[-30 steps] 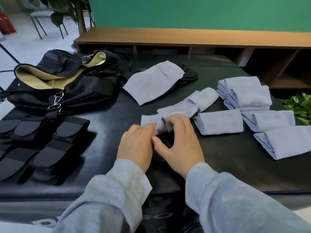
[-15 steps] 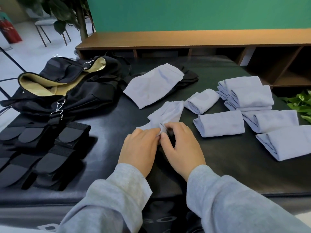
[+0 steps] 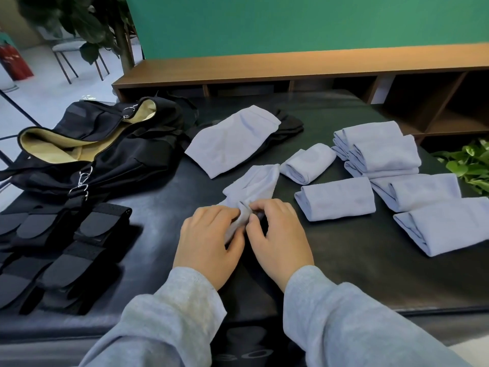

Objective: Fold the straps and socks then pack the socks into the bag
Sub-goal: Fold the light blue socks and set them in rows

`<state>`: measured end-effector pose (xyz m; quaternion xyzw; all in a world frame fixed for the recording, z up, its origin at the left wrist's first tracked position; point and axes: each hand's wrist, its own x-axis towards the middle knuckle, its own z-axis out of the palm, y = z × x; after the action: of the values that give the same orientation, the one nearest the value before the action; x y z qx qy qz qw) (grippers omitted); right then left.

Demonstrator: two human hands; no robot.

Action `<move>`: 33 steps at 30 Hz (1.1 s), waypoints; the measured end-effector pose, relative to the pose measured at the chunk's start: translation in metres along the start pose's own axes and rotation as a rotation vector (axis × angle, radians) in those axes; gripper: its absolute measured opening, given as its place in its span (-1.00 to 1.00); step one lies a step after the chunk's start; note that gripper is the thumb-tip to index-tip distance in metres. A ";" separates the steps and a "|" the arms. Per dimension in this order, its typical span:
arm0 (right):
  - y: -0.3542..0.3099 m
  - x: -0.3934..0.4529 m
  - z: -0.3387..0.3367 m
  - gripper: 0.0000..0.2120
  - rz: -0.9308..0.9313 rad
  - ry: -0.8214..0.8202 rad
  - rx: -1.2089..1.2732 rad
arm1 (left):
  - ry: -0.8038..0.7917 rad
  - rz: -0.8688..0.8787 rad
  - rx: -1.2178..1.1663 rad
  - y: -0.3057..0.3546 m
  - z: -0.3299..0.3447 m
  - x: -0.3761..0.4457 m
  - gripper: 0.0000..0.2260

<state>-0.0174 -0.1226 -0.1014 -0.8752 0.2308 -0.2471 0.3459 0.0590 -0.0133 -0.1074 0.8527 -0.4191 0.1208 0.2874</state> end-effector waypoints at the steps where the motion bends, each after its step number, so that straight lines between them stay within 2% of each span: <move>1: 0.000 -0.001 0.001 -0.81 -0.020 0.036 -0.008 | -0.001 -0.003 -0.017 -0.001 0.001 0.000 -0.94; 4: 0.000 -0.001 0.002 -0.49 -0.096 0.084 -0.076 | -0.026 0.022 -0.075 -0.004 0.004 -0.002 -0.68; 6: 0.001 -0.001 0.003 -0.42 -0.095 0.046 -0.122 | -0.029 0.037 -0.097 -0.005 0.004 -0.002 -0.66; 8: 0.004 -0.001 0.005 -0.53 -0.093 0.047 -0.144 | 0.014 0.047 -0.119 -0.004 0.003 -0.003 -0.68; 10: 0.005 -0.001 0.004 -0.75 -0.089 0.085 -0.142 | 0.053 0.041 -0.132 -0.003 0.003 -0.003 -0.72; 12: 0.003 -0.001 0.001 -0.89 -0.025 0.039 -0.089 | 0.058 -0.035 -0.154 -0.004 0.002 -0.001 -0.75; 16: 0.000 0.001 -0.004 -0.85 0.088 0.044 0.088 | 0.079 -0.270 -0.312 -0.006 0.001 0.001 -0.70; 19: 0.001 0.000 -0.003 -0.82 0.117 0.080 0.177 | 0.134 -0.232 -0.396 -0.003 0.000 0.000 -0.62; 23: 0.002 -0.001 -0.001 -0.79 0.054 0.123 0.096 | 0.164 -0.192 -0.445 -0.003 0.000 -0.002 -0.57; 27: -0.002 -0.005 0.000 -0.67 -0.042 0.204 0.020 | 0.232 -0.079 -0.331 -0.009 0.005 -0.001 -0.56; 30: -0.005 -0.007 -0.002 -0.89 -0.054 0.080 0.055 | 0.302 -0.128 -0.290 -0.006 0.004 0.000 -0.60; 33: -0.005 -0.007 -0.006 -0.84 0.080 0.043 0.209 | 0.343 -0.164 -0.272 -0.003 0.001 0.000 -0.43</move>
<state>-0.0255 -0.1184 -0.0963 -0.8190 0.2461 -0.2746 0.4396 0.0610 -0.0127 -0.1093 0.8042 -0.3060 0.1825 0.4757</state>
